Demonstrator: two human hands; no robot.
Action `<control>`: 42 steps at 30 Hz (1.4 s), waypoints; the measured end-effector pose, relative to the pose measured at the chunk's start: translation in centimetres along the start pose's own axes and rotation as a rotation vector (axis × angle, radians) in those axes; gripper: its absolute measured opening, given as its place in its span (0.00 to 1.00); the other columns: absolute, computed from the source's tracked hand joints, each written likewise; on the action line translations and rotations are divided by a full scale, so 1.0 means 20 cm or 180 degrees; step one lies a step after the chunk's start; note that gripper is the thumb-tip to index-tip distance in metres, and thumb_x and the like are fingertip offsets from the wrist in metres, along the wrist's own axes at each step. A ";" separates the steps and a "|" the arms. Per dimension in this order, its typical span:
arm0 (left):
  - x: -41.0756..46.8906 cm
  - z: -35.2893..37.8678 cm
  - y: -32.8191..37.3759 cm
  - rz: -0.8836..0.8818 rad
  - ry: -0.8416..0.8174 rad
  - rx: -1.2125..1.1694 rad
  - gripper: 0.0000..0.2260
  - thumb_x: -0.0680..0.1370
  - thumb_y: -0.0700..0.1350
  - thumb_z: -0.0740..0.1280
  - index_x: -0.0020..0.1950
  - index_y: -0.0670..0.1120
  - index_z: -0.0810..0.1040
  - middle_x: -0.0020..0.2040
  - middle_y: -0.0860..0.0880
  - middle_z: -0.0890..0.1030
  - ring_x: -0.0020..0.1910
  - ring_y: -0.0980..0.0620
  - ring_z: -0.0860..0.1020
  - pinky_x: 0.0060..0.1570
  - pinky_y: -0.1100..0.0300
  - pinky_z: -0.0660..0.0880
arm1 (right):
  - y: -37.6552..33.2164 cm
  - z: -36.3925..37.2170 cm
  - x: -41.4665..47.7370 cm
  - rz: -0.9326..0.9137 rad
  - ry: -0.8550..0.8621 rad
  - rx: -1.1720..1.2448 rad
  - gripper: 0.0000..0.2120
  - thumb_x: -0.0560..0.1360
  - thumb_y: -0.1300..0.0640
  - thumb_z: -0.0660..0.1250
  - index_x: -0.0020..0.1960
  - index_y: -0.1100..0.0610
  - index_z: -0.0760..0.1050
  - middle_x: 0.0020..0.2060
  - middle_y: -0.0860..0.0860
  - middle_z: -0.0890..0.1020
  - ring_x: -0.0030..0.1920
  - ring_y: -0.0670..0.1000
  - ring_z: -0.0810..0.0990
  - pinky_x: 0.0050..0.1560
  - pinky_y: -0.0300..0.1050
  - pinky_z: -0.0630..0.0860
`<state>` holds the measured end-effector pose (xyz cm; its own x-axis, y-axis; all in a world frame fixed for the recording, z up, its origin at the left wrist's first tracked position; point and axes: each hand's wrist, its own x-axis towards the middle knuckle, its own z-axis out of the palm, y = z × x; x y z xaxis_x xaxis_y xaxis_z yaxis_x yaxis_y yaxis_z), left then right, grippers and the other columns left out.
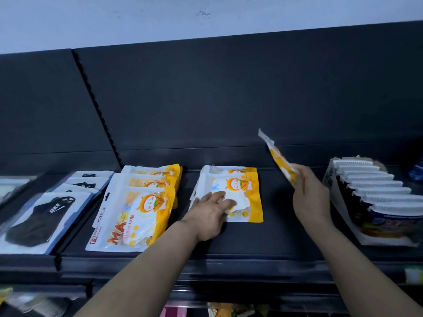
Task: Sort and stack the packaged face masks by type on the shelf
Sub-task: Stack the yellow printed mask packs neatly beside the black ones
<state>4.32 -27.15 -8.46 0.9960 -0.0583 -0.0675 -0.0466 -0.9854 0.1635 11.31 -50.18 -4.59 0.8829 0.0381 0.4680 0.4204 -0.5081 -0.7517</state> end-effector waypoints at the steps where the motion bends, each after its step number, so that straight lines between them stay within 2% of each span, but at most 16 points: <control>1: 0.02 -0.01 0.00 -0.0095 0.0053 -0.0522 0.21 0.81 0.48 0.58 0.74 0.57 0.61 0.78 0.48 0.58 0.76 0.44 0.57 0.73 0.43 0.58 | -0.02 0.00 -0.01 -0.0114 0.0088 0.0017 0.15 0.81 0.60 0.54 0.64 0.55 0.73 0.48 0.56 0.82 0.46 0.57 0.79 0.42 0.42 0.67; 2: 0.02 -0.02 0.02 -0.0323 0.0292 -0.1479 0.20 0.81 0.46 0.59 0.74 0.54 0.64 0.76 0.47 0.63 0.74 0.45 0.62 0.71 0.47 0.62 | -0.04 0.01 -0.02 -0.0296 0.0080 -0.0053 0.16 0.81 0.62 0.55 0.65 0.55 0.73 0.53 0.57 0.82 0.51 0.58 0.80 0.47 0.43 0.70; 4: 0.01 -0.09 0.04 -0.1125 0.1568 -0.3511 0.16 0.82 0.42 0.59 0.70 0.48 0.69 0.66 0.46 0.73 0.65 0.46 0.73 0.62 0.54 0.71 | -0.07 0.06 -0.07 -0.0794 -0.0396 -0.0351 0.22 0.77 0.70 0.56 0.67 0.53 0.72 0.64 0.57 0.77 0.63 0.59 0.76 0.65 0.52 0.70; 6: -0.03 -0.16 0.00 -0.1640 0.3129 -0.3841 0.14 0.82 0.42 0.57 0.67 0.44 0.70 0.61 0.49 0.74 0.62 0.49 0.73 0.61 0.59 0.69 | -0.08 0.11 -0.14 -0.1553 -0.1240 -0.0856 0.29 0.72 0.74 0.57 0.64 0.48 0.73 0.67 0.55 0.75 0.69 0.56 0.70 0.72 0.58 0.62; 7: -0.05 -0.20 -0.02 -0.1563 0.3389 -0.3569 0.14 0.82 0.43 0.57 0.68 0.44 0.70 0.61 0.52 0.73 0.63 0.53 0.72 0.62 0.62 0.66 | -0.07 0.14 -0.18 -0.2000 -0.1580 -0.1177 0.27 0.71 0.73 0.60 0.61 0.47 0.75 0.65 0.53 0.77 0.70 0.55 0.70 0.71 0.58 0.64; 9: -0.09 -0.25 -0.03 -0.0866 0.2967 -0.2608 0.15 0.82 0.45 0.58 0.69 0.45 0.70 0.63 0.54 0.72 0.64 0.56 0.69 0.63 0.66 0.62 | -0.05 0.16 -0.23 -0.2357 -0.2192 -0.1530 0.18 0.74 0.65 0.61 0.55 0.47 0.79 0.63 0.47 0.78 0.70 0.50 0.70 0.67 0.55 0.69; 12: -0.10 -0.18 -0.02 -0.0452 0.1218 -0.1209 0.20 0.80 0.48 0.62 0.72 0.50 0.67 0.75 0.47 0.62 0.75 0.45 0.60 0.72 0.57 0.58 | -0.08 0.15 -0.27 -0.1605 -0.2368 -0.1131 0.12 0.76 0.50 0.58 0.49 0.48 0.81 0.62 0.43 0.79 0.71 0.43 0.67 0.63 0.49 0.70; 15: -0.11 -0.08 -0.02 -0.0681 0.0188 -0.0713 0.31 0.77 0.57 0.64 0.77 0.58 0.54 0.80 0.46 0.45 0.78 0.39 0.43 0.76 0.42 0.49 | -0.09 0.22 -0.24 -0.1045 -0.1273 -0.0857 0.20 0.74 0.40 0.62 0.62 0.47 0.76 0.69 0.48 0.73 0.73 0.50 0.64 0.67 0.55 0.67; 18: -0.14 -0.04 -0.05 -0.0550 -0.0126 -0.0946 0.37 0.74 0.60 0.67 0.77 0.56 0.52 0.79 0.47 0.52 0.77 0.40 0.51 0.74 0.43 0.56 | -0.10 0.28 -0.20 0.0366 -0.1715 -0.0786 0.40 0.69 0.35 0.68 0.76 0.43 0.54 0.78 0.49 0.48 0.77 0.55 0.47 0.73 0.57 0.57; 21: -0.15 -0.08 -0.06 -0.0693 0.0006 -0.1028 0.38 0.72 0.60 0.71 0.76 0.52 0.57 0.73 0.48 0.60 0.71 0.44 0.64 0.69 0.48 0.66 | -0.08 0.32 -0.21 0.0708 -0.2043 -0.0882 0.48 0.64 0.34 0.71 0.76 0.43 0.49 0.78 0.48 0.43 0.77 0.52 0.52 0.70 0.54 0.62; 24: -0.12 -0.12 -0.07 -0.0920 0.0301 -0.1379 0.42 0.71 0.60 0.72 0.77 0.50 0.52 0.77 0.49 0.52 0.74 0.44 0.60 0.70 0.47 0.66 | -0.09 0.33 -0.21 0.0760 -0.2146 -0.1083 0.52 0.63 0.33 0.72 0.76 0.43 0.47 0.77 0.48 0.43 0.76 0.53 0.54 0.71 0.53 0.63; 26: -0.09 -0.13 -0.08 -0.1029 0.0079 -0.1604 0.44 0.72 0.59 0.72 0.78 0.52 0.48 0.79 0.50 0.46 0.76 0.43 0.57 0.71 0.45 0.66 | -0.11 0.32 -0.19 0.0854 -0.2283 -0.1248 0.53 0.61 0.32 0.72 0.76 0.43 0.45 0.78 0.49 0.44 0.76 0.54 0.54 0.71 0.54 0.63; 29: -0.07 -0.14 -0.08 -0.1015 -0.0190 -0.1545 0.40 0.73 0.57 0.72 0.77 0.51 0.53 0.79 0.50 0.48 0.74 0.43 0.61 0.68 0.45 0.68 | -0.12 0.31 -0.17 0.0898 -0.2426 -0.1397 0.55 0.61 0.31 0.71 0.76 0.44 0.44 0.77 0.51 0.45 0.75 0.56 0.57 0.70 0.55 0.65; 33: -0.05 -0.16 -0.06 -0.1129 -0.0040 -0.1413 0.37 0.74 0.57 0.70 0.77 0.50 0.55 0.79 0.50 0.48 0.74 0.42 0.61 0.69 0.47 0.67 | -0.17 0.30 -0.18 0.0974 -0.2439 -0.1399 0.53 0.64 0.30 0.69 0.76 0.45 0.42 0.77 0.52 0.40 0.76 0.58 0.55 0.70 0.58 0.64; 38: -0.10 -0.26 -0.05 -0.0599 0.0578 -0.0955 0.25 0.80 0.45 0.62 0.76 0.44 0.60 0.77 0.46 0.59 0.75 0.46 0.61 0.72 0.56 0.62 | -0.28 0.35 -0.19 -0.0181 -0.1822 -0.1716 0.33 0.77 0.42 0.60 0.77 0.52 0.52 0.78 0.52 0.50 0.77 0.55 0.49 0.72 0.55 0.60; 42: -0.24 -0.33 -0.20 -0.0522 0.1221 -0.0452 0.23 0.77 0.37 0.59 0.73 0.44 0.66 0.74 0.47 0.64 0.73 0.47 0.62 0.67 0.60 0.61 | -0.44 0.47 -0.25 -0.0966 -0.1724 -0.1547 0.23 0.80 0.52 0.59 0.74 0.52 0.61 0.75 0.51 0.60 0.77 0.52 0.52 0.74 0.50 0.58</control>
<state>0.17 -21.82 -2.40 0.9468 0.1870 0.2620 0.0988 -0.9435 0.3165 5.16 -37.88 -4.77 0.7757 0.5859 0.2347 0.6311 -0.7229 -0.2813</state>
